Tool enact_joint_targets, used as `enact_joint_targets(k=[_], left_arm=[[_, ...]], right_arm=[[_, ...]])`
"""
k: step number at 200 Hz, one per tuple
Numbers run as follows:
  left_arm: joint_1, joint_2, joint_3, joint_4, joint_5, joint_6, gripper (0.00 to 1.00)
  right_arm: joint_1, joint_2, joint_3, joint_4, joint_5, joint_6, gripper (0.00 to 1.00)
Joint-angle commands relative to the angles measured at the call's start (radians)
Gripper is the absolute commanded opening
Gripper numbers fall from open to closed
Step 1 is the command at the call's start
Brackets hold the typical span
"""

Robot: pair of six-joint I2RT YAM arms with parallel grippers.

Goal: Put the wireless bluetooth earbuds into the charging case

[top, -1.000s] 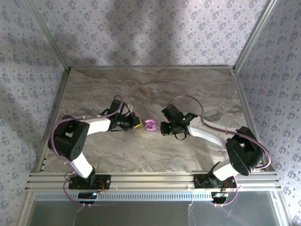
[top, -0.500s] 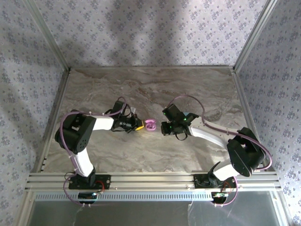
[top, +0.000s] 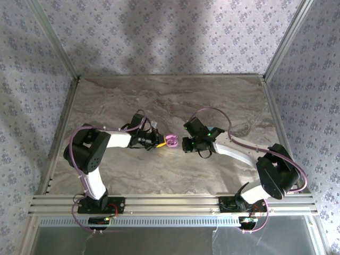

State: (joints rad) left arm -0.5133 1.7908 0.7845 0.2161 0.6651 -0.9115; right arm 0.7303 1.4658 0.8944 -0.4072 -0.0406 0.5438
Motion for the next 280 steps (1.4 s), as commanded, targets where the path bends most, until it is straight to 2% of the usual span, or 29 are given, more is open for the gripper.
enact_joint_targets(k=[1, 45, 89, 118, 145, 173, 190, 221, 229, 241, 280], left_arm=[[-0.023, 0.004, -0.001, 0.039, 0.009, -0.025, 0.0], [-0.045, -0.019, -0.021, 0.044, -0.004, -0.036, 0.0], [-0.038, -0.179, -0.046, -0.087, -0.071, 0.018, 0.01], [0.011, -0.294, -0.031, -0.219, -0.128, 0.105, 0.07], [0.093, -0.358, 0.011, -0.307, -0.13, 0.18, 0.14], [0.135, -0.413, 0.037, -0.332, -0.189, 0.228, 0.34], [0.151, -0.459, -0.028, -0.232, -0.209, 0.197, 0.51], [0.163, -0.541, -0.131, -0.142, -0.289, 0.231, 0.73], [0.17, -0.558, -0.157, -0.123, -0.3, 0.233, 0.8], [0.178, -0.583, -0.194, -0.102, -0.322, 0.235, 0.99], [0.222, -0.605, -0.239, -0.106, -0.357, 0.238, 1.0]], right_arm=[[-0.006, -0.022, -0.013, 0.002, 0.0, 0.018, 0.18], [-0.008, -0.016, -0.009, 0.002, 0.0, 0.019, 0.18], [-0.006, 0.007, 0.022, -0.002, 0.009, 0.022, 0.18], [0.008, 0.047, 0.072, -0.026, 0.04, 0.027, 0.18], [0.03, 0.098, 0.133, -0.067, 0.088, 0.048, 0.18], [0.061, 0.161, 0.207, -0.117, 0.161, 0.066, 0.18], [0.084, 0.203, 0.253, -0.146, 0.21, 0.077, 0.18], [0.123, 0.274, 0.358, -0.222, 0.295, 0.098, 0.18], [0.131, 0.29, 0.378, -0.24, 0.31, 0.099, 0.18], [0.141, 0.312, 0.402, -0.254, 0.325, 0.102, 0.18], [0.163, 0.388, 0.474, -0.287, 0.347, 0.109, 0.18]])
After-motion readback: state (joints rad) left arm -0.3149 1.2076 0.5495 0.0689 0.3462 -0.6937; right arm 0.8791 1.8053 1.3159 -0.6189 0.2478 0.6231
